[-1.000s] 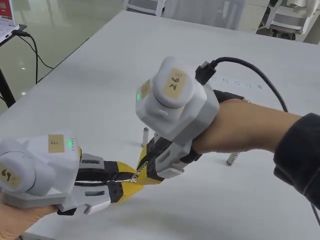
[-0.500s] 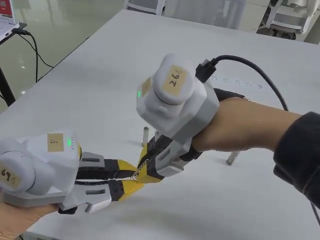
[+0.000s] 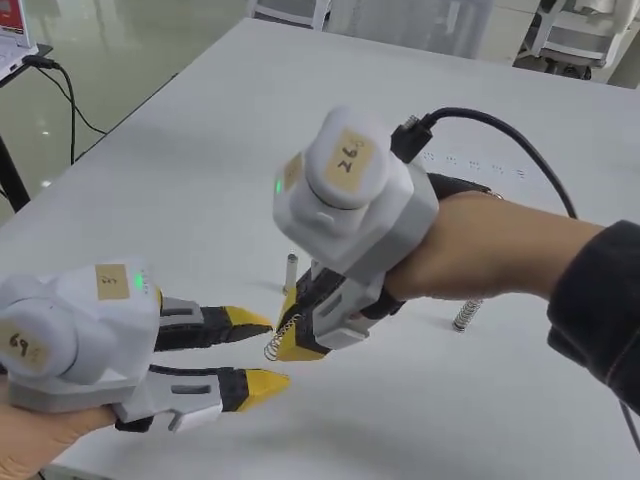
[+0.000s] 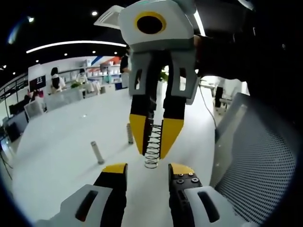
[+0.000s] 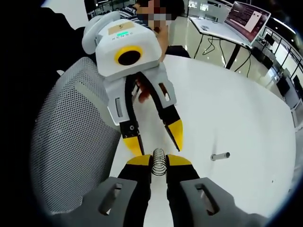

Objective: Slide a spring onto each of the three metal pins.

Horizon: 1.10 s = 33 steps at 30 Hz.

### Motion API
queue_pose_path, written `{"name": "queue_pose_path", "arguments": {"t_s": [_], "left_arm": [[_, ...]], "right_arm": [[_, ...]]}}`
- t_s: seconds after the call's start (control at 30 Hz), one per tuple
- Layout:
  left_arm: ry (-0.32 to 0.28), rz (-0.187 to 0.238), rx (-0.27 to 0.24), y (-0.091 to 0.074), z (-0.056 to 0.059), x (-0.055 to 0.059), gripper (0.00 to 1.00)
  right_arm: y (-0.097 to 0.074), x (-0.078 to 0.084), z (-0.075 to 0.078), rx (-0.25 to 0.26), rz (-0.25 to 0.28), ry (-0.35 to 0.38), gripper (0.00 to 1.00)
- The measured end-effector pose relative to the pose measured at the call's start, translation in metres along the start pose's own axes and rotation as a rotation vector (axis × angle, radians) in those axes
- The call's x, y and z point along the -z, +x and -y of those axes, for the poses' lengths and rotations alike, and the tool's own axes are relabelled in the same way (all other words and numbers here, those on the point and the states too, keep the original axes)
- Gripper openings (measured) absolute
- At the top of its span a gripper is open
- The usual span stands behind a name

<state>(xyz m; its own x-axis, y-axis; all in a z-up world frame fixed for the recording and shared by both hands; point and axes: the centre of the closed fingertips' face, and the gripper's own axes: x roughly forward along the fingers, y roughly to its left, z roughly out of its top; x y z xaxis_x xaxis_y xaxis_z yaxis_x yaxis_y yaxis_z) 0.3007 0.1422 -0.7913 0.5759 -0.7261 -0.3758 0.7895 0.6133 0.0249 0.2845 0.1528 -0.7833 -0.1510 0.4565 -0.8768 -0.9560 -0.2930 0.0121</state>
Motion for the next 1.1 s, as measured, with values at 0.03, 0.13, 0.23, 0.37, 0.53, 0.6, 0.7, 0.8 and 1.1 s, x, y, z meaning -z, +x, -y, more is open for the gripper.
{"name": "queue_pose_path", "arguments": {"t_s": [0.03, 0.13, 0.23, 0.37, 0.53, 0.6, 0.7, 0.8, 1.1], "left_arm": [[-0.002, -0.001, -0.004, 0.000, -0.001, 0.000, 0.30], [-0.013, -0.005, -0.016, 0.000, -0.003, 0.002, 0.34], [-0.027, -0.007, -0.027, 0.000, -0.005, 0.003, 0.40], [-0.044, -0.003, -0.041, -0.001, -0.008, 0.003, 0.47], [-0.055, -0.003, -0.052, -0.001, -0.009, 0.004, 0.53], [-0.059, -0.002, -0.058, -0.001, -0.010, 0.004, 0.57], [-0.063, -0.002, -0.065, -0.002, -0.011, 0.005, 0.60], [-0.067, -0.002, -0.069, -0.002, -0.012, 0.005, 0.63], [-0.082, -0.008, -0.080, -0.002, -0.014, 0.008, 0.71]], "right_arm": [[0.000, 0.000, 0.001, 0.002, -0.001, 0.001, 0.08], [-0.001, 0.002, 0.002, 0.009, -0.006, 0.003, 0.08], [-0.002, 0.003, 0.004, 0.015, -0.008, 0.005, 0.08], [-0.003, 0.006, 0.005, 0.022, -0.016, 0.006, 0.08], [-0.004, 0.007, 0.007, 0.028, -0.018, 0.010, 0.08], [-0.005, 0.007, 0.008, 0.030, -0.015, 0.013, 0.08], [-0.006, 0.008, 0.009, 0.034, -0.020, 0.012, 0.08], [-0.008, 0.009, 0.010, 0.041, -0.025, 0.012, 0.08], [-0.013, 0.013, 0.017, 0.058, -0.038, 0.019, 0.08]]}}
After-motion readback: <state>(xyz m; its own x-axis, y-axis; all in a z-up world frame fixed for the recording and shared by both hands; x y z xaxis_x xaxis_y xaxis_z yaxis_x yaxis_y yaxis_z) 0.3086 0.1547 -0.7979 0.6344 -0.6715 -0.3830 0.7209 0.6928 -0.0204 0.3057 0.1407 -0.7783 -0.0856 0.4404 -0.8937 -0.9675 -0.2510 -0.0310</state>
